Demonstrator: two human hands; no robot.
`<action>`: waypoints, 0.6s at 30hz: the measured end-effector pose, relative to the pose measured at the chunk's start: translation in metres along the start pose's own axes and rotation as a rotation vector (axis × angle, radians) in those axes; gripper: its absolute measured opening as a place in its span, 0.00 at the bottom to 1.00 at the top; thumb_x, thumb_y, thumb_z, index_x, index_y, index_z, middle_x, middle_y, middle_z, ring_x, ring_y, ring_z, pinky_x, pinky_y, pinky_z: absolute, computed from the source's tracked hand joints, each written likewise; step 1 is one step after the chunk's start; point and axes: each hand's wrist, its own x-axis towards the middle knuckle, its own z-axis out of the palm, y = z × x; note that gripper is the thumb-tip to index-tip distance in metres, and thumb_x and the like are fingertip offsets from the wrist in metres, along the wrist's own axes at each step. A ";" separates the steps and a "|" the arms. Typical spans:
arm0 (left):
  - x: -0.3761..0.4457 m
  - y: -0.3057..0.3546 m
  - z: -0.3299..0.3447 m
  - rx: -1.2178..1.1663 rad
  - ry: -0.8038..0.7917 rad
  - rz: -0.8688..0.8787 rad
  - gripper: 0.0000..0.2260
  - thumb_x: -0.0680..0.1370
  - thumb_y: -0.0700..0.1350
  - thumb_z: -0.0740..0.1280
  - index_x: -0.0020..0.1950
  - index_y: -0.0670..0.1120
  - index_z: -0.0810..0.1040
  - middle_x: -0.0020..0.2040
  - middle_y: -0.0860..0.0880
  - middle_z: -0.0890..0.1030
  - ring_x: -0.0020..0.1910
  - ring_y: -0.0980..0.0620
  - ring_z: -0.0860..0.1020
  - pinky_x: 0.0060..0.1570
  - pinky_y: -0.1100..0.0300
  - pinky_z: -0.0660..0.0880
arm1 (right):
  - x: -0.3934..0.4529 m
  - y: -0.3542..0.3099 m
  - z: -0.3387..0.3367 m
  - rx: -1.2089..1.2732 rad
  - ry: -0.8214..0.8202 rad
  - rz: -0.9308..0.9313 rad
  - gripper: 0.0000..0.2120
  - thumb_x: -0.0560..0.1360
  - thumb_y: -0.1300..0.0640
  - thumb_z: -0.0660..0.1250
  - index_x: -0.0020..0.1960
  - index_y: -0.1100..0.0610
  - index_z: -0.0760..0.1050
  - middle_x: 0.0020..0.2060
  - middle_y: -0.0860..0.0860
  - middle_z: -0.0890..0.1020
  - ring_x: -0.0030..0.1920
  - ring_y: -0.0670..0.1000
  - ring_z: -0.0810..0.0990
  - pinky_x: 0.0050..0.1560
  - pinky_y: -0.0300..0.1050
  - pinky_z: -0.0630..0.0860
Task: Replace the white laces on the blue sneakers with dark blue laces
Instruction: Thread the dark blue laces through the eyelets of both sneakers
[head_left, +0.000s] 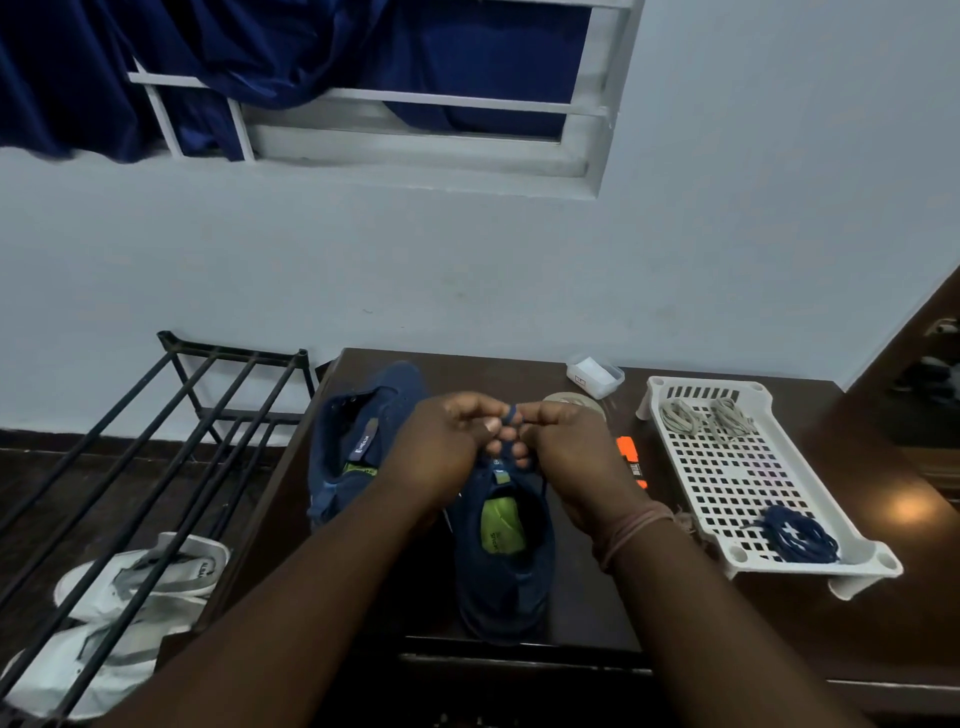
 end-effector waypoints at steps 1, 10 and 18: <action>-0.002 0.002 -0.003 0.063 -0.035 0.053 0.07 0.79 0.34 0.67 0.49 0.43 0.84 0.40 0.45 0.86 0.37 0.56 0.81 0.42 0.63 0.79 | -0.001 0.000 0.001 -0.028 -0.005 -0.018 0.10 0.76 0.72 0.60 0.51 0.66 0.80 0.32 0.56 0.81 0.28 0.46 0.77 0.30 0.38 0.74; -0.003 -0.006 -0.014 0.026 -0.038 -0.054 0.14 0.77 0.35 0.72 0.57 0.45 0.72 0.39 0.41 0.86 0.42 0.43 0.84 0.52 0.47 0.80 | -0.012 -0.011 0.005 -0.194 -0.086 -0.145 0.10 0.75 0.74 0.59 0.47 0.61 0.71 0.31 0.60 0.79 0.28 0.48 0.79 0.34 0.44 0.76; -0.004 -0.011 -0.017 -0.106 -0.032 -0.172 0.04 0.79 0.38 0.69 0.49 0.40 0.84 0.40 0.41 0.86 0.34 0.53 0.80 0.37 0.65 0.77 | -0.015 -0.011 -0.001 -0.210 -0.230 -0.121 0.02 0.79 0.66 0.64 0.51 0.63 0.74 0.36 0.62 0.82 0.37 0.56 0.79 0.46 0.54 0.78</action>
